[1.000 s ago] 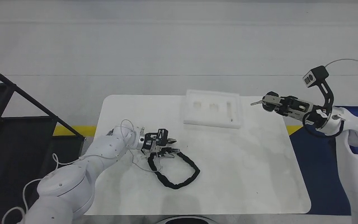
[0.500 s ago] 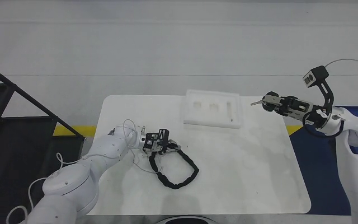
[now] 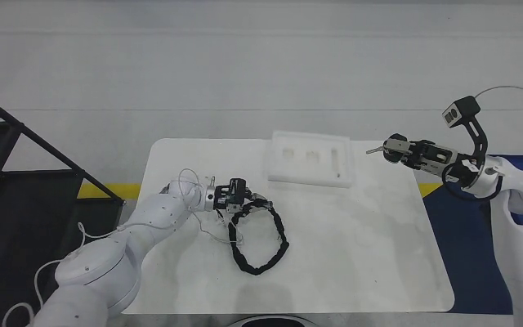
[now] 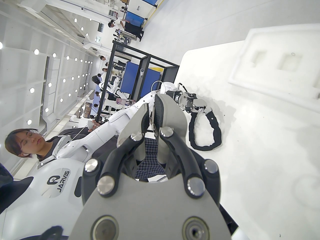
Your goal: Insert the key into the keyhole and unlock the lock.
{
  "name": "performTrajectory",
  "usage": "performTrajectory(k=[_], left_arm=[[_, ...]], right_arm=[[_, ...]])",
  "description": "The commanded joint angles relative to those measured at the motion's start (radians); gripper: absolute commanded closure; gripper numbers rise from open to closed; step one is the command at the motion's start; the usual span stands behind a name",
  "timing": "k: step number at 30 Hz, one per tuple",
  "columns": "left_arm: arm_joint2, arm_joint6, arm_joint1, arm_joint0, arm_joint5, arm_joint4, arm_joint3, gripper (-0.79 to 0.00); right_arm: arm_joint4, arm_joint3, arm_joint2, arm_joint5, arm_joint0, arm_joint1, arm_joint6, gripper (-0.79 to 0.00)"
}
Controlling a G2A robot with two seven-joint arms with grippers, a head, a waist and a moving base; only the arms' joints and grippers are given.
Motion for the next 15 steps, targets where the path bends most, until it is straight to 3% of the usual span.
performTrajectory(k=[1,10,15], left_arm=[[-0.008,0.004,0.013,-0.004,0.004,-0.01,-0.042,0.0],[-0.055,-0.025,0.099,-0.017,-0.025,-0.038,-0.296,0.0],[-0.115,-0.055,0.154,-0.013,-0.039,-0.045,-0.438,0.0]], right_arm=[[0.0,0.0,0.0,0.0,0.0,0.0,0.0,0.0],[0.001,-0.022,-0.001,0.003,-0.014,0.0,-0.023,0.0],[0.009,-0.076,0.035,0.062,-0.047,0.009,-0.025,0.0]])
